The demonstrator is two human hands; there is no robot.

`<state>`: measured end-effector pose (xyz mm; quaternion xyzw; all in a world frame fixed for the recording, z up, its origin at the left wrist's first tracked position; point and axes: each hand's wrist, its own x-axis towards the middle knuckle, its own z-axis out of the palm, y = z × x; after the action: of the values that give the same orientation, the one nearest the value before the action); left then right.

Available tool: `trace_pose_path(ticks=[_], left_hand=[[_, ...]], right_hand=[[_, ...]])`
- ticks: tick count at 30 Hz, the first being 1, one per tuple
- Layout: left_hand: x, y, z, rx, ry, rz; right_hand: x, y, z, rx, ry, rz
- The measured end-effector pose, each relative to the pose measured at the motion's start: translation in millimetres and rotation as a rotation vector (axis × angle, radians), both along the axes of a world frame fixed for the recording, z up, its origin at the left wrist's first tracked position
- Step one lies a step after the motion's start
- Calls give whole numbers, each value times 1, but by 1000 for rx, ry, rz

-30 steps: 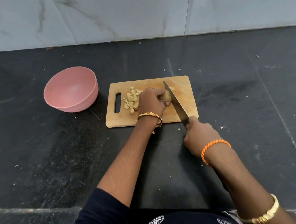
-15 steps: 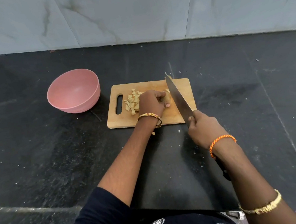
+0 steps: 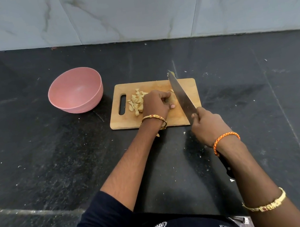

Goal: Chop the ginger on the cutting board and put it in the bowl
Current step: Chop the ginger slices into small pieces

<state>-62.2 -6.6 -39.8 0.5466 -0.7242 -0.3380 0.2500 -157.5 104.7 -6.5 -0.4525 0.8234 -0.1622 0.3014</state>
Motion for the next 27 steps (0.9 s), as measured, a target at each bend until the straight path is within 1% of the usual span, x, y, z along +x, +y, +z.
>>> trace_pose_path(ticks=[8, 18, 21, 27], left_hand=[[1, -2, 0, -5, -14, -11], [2, -1, -2, -10, 17, -9], [2, 2, -2, -34, 22, -1], [2, 1, -1, -38, 36, 5]], right_hand=[[-1, -12, 2, 46, 16, 40], [-6, -21, 7, 112, -34, 101], [1, -11, 2, 168, 7, 99], [16, 26, -5, 174, 42, 58]])
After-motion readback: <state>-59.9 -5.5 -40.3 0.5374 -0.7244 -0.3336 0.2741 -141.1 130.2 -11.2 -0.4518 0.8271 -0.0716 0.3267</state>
